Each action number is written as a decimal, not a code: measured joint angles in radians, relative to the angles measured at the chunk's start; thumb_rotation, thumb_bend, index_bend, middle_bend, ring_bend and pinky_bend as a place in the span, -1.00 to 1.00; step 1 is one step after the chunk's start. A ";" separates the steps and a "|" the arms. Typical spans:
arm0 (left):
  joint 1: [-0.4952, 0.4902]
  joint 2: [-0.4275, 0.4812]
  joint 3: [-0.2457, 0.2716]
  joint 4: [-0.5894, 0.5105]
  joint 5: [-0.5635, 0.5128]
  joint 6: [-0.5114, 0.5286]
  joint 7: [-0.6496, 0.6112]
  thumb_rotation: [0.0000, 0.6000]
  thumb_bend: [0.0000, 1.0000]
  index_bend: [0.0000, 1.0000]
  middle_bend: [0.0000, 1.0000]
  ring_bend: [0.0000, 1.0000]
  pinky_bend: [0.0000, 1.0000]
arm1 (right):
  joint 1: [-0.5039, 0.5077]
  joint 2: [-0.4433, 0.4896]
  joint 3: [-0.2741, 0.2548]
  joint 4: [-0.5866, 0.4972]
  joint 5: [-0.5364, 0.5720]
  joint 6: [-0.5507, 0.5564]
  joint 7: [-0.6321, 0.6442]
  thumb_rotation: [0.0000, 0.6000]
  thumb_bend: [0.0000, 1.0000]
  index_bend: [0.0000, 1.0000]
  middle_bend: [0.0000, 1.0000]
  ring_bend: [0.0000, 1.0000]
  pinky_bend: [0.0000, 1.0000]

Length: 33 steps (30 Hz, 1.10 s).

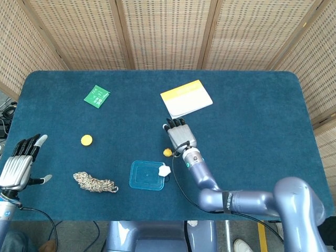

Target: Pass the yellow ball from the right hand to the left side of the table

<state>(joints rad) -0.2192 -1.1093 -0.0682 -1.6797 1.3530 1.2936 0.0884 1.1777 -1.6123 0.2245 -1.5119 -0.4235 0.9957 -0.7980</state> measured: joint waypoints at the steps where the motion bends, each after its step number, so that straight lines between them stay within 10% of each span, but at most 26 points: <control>1: 0.001 -0.001 0.001 0.001 0.004 0.004 -0.002 1.00 -0.89 -1.00 -1.00 -1.00 -1.00 | -0.016 0.019 -0.009 -0.012 -0.049 0.010 0.018 1.00 -1.00 -0.74 -1.00 -1.00 -1.00; 12: 0.013 -0.022 0.005 0.025 0.045 0.048 -0.001 1.00 -0.89 -1.00 -1.00 -1.00 -1.00 | -0.333 0.194 -0.184 0.168 -0.778 0.240 0.595 1.00 -1.00 -0.99 -1.00 -1.00 -1.00; 21: -0.068 -0.040 -0.040 0.018 0.099 0.026 0.025 1.00 -0.89 -1.00 -1.00 -1.00 -1.00 | -0.702 0.321 -0.297 0.158 -0.875 0.499 0.912 1.00 -1.00 -1.00 -1.00 -1.00 -1.00; 28: -0.232 -0.046 -0.110 -0.032 0.124 -0.112 0.137 1.00 -0.84 -1.00 -1.00 -1.00 -1.00 | -0.812 0.376 -0.314 0.059 -0.921 0.539 0.934 1.00 -1.00 -1.00 -1.00 -1.00 -1.00; 33: -0.393 -0.098 -0.165 -0.031 0.097 -0.271 0.238 1.00 -0.76 -0.63 -1.00 -1.00 -1.00 | -0.826 0.371 -0.288 0.078 -0.917 0.510 0.932 1.00 -1.00 -1.00 -1.00 -1.00 -1.00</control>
<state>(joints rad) -0.6118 -1.2074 -0.2327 -1.7111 1.4504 1.0222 0.3267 0.3514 -1.2413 -0.0636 -1.4343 -1.3406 1.5054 0.1342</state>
